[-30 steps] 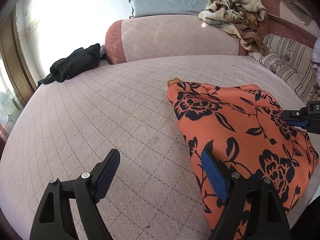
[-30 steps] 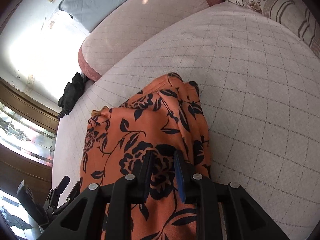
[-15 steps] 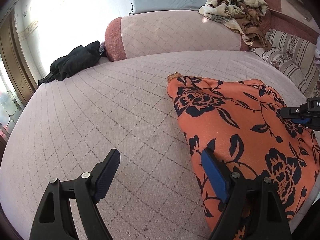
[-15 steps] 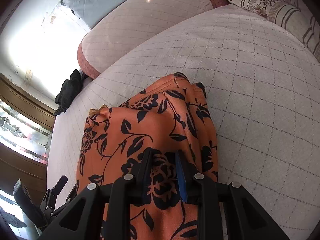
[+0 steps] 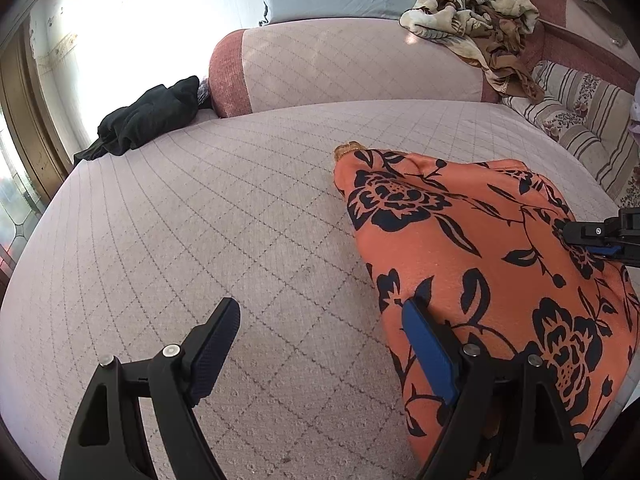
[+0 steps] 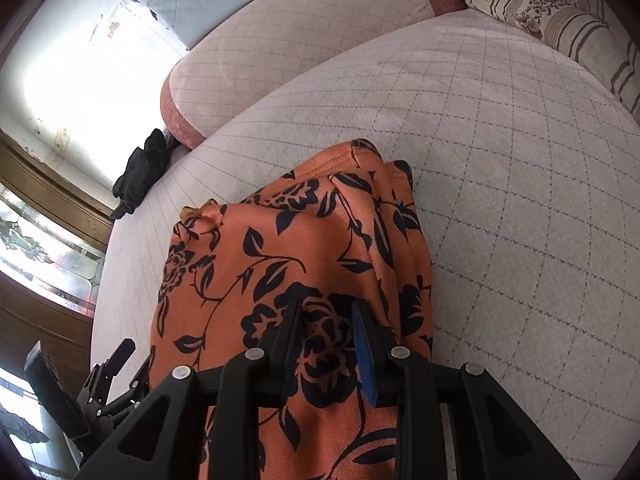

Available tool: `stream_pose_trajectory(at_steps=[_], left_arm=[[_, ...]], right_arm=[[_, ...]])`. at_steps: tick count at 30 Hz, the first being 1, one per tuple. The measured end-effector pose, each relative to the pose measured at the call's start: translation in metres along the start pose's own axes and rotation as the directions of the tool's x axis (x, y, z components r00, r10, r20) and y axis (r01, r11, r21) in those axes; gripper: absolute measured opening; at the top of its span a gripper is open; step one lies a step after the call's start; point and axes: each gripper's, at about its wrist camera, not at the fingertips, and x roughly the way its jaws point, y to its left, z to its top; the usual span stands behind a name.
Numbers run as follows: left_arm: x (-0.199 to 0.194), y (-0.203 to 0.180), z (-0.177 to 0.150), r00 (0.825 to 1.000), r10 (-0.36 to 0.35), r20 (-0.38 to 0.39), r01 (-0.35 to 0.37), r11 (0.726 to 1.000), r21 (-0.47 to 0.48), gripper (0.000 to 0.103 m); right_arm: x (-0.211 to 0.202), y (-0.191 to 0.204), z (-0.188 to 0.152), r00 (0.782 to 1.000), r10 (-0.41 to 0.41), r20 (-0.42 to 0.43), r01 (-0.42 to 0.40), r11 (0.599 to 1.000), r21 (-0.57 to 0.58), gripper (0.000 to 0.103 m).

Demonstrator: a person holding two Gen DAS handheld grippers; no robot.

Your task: Fold small clothes

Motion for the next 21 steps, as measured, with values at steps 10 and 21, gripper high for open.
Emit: stream_pose_trajectory(at_steps=[10, 21], left_arm=[[-0.002, 0.009, 0.004, 0.999, -0.041, -0.015, 0.04, 0.998, -0.048, 0.084], [-0.015, 0.006, 0.008, 0.996, -0.082, 0.034, 0.084, 0.996, -0.04, 0.084]], right_arm=[[-0.025, -0.001, 0.004, 0.997, 0.042, 0.07, -0.042, 0.999, 0.005, 0.029], [-0.045, 0.01, -0.014, 0.995, 0.096, 0.021, -0.091, 0.982, -0.167, 0.029]])
